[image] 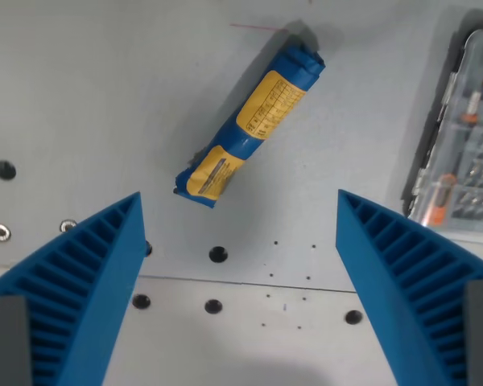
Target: Move above the blue bag
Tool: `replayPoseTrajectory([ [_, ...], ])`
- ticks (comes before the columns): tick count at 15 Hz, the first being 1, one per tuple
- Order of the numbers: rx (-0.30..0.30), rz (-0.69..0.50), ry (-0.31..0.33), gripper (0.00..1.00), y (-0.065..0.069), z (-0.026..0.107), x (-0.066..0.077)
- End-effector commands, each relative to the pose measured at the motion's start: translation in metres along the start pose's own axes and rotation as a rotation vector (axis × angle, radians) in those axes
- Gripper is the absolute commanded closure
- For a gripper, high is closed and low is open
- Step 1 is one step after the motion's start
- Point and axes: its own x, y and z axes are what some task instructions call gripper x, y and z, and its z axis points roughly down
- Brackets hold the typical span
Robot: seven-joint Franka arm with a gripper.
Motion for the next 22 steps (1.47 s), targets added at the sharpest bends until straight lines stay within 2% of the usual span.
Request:
replayPoseTrajectory([
  [1,0.003,0.197,0.095,0.0,0.002,0.012,-0.006],
  [12,0.03,0.485,0.09,0.0,0.005,0.066,-0.01],
  [22,0.037,0.638,0.093,0.0,0.009,0.117,-0.014],
])
